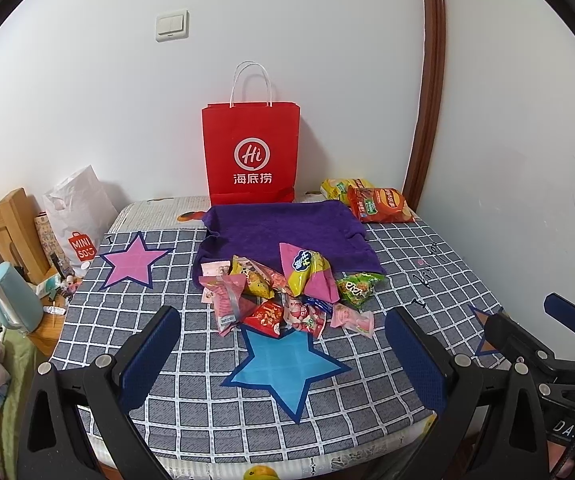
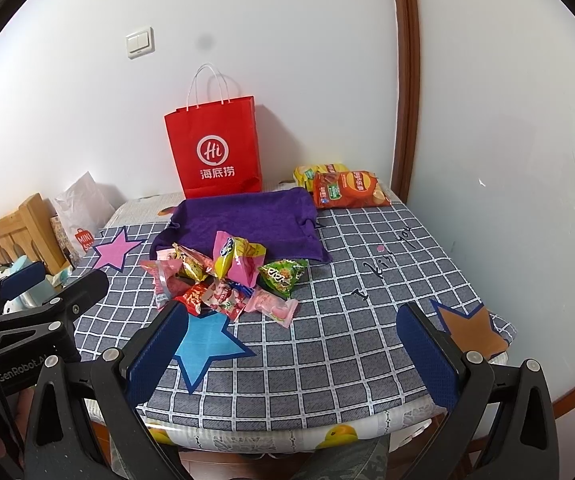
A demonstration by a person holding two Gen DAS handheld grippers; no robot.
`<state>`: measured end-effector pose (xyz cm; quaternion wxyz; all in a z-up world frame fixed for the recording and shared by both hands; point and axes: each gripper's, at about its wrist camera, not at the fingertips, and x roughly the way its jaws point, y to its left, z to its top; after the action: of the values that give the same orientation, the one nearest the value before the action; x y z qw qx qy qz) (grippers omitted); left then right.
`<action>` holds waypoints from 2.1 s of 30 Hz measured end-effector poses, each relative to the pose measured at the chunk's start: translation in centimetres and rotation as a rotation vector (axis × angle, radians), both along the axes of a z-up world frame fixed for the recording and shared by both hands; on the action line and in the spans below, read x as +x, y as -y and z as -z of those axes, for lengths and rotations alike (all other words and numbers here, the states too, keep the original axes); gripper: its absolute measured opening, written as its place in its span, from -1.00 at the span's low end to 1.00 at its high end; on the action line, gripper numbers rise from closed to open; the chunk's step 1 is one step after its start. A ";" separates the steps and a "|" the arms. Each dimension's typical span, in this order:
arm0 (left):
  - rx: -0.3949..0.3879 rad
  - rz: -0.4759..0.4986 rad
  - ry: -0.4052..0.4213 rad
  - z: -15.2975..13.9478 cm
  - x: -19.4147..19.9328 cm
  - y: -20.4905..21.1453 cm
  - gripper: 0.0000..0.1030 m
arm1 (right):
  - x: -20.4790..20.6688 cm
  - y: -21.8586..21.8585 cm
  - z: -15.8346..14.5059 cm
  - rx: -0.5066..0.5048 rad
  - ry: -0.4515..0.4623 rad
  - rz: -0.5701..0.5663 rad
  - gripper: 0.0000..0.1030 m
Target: Organize snacks
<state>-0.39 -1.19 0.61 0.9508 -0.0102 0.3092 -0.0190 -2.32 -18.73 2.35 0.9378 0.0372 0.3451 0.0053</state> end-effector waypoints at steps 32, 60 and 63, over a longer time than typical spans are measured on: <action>0.050 -0.048 -0.147 7.4 10.2 -2.8 0.99 | 10.2 -0.1 9.9 -0.013 -0.165 -0.001 0.99; 0.004 -0.115 -0.298 15.4 18.0 -8.9 0.88 | 22.1 -0.2 19.5 0.070 -0.279 -0.050 0.99; -0.006 -0.115 -0.297 15.6 18.3 -9.3 0.88 | 23.0 -0.8 20.4 0.070 -0.295 -0.064 0.99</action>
<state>17.89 8.11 -14.97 0.8940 -0.0335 0.4453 0.0363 20.65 -17.96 -18.05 0.8743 0.0591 0.4799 0.0418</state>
